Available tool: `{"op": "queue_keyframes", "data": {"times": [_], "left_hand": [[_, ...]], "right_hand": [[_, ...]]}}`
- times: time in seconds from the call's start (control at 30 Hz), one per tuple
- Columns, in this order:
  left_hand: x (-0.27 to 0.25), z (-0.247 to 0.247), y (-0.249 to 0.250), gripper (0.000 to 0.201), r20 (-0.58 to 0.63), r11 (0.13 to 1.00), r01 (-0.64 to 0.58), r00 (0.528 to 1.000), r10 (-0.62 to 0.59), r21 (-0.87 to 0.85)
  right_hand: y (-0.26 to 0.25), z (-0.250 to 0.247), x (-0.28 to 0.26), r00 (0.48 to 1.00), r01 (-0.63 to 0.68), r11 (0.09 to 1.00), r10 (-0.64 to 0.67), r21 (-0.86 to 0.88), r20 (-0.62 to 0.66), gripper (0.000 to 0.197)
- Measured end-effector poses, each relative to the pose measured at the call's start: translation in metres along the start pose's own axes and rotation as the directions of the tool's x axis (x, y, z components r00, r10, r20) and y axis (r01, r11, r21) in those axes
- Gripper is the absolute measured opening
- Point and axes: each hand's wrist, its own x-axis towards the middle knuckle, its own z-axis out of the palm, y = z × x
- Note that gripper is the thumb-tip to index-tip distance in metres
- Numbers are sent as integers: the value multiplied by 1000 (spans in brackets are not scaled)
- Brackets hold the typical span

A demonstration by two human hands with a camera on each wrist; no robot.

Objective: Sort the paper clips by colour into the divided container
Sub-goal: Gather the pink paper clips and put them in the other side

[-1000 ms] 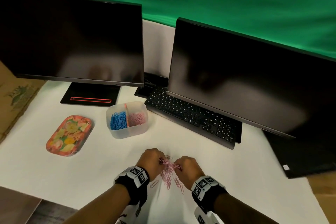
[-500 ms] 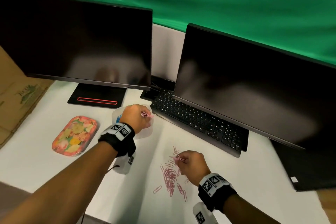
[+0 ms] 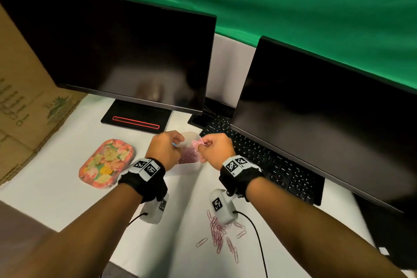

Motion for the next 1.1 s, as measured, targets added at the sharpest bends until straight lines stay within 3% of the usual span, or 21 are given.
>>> {"op": "queue_keyframes", "data": {"times": [0.13,0.23,0.33,0.43,0.53,0.63,0.73,0.83,0.9,0.97,1.03,1.1], "left_hand": [[-20,-2,-9,16,-22,999,-40,999,39,-29],[-33,5,-14,16,35,996,-76,996,77,-50],[-50,17,-22,15,171,992,-116,978,122,-41],[-70,37,-37,17,343,986,-141,934,103,90],[-89,62,-48,39,496,935,-231,865,71,269],[-100,78,-51,54,544,922,-261,836,67,287],[-104,86,-50,62,572,908,-305,815,92,288],[-109,90,-47,67,603,882,-350,792,99,314],[-112,93,-46,74,637,865,-381,765,96,327],[-116,94,-44,87,673,853,-400,735,81,334],[-118,95,-44,107,695,842,-405,717,50,357],[-118,96,-44,121,706,819,-422,708,29,389]], "right_hand": [[0,16,16,994,-105,994,105,37,15,12],[15,8,14,996,-91,996,91,-19,1,16],[47,-16,5,993,-116,977,108,-181,-51,23],[87,-34,-17,973,-178,829,229,-531,31,39],[125,-27,-49,938,-20,748,243,-663,246,62],[142,-14,-79,889,214,706,146,-675,434,67],[153,-9,-107,842,350,688,66,-635,536,65],[167,-7,-132,803,441,703,-31,-558,595,79],[172,-12,-143,821,397,773,-59,-495,567,65],[174,-23,-148,892,296,835,-66,-465,448,58],[177,-36,-152,958,177,854,-36,-489,284,65],[183,-46,-160,980,40,827,78,-561,185,81]]}}
